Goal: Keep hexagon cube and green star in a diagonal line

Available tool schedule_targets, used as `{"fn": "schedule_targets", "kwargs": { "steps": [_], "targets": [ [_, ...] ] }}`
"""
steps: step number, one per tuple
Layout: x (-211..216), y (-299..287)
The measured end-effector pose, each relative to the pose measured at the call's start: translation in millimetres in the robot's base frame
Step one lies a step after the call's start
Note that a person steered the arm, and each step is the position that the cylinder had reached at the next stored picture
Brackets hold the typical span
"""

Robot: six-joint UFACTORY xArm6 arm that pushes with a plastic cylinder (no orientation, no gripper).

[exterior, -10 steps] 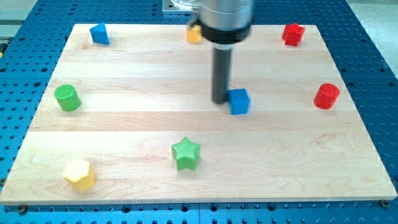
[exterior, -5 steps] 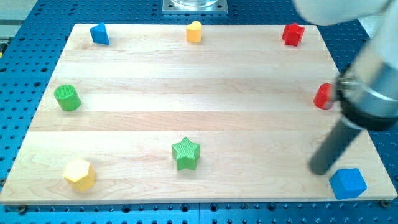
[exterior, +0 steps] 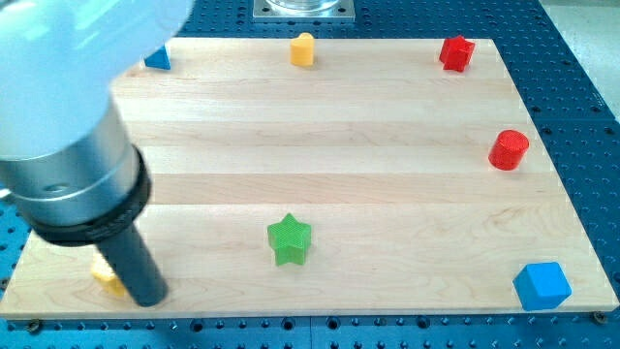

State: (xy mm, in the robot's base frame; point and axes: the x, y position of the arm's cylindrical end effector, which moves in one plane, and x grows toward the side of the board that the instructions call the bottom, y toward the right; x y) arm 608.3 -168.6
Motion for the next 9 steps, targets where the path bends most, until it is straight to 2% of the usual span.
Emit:
{"fn": "schedule_targets", "kwargs": {
  "steps": [2, 3, 7, 8, 9],
  "targets": [
    [-6, -43],
    [-32, -7],
    [-79, 175],
    [-73, 203],
    [-50, 206]
  ]
}}
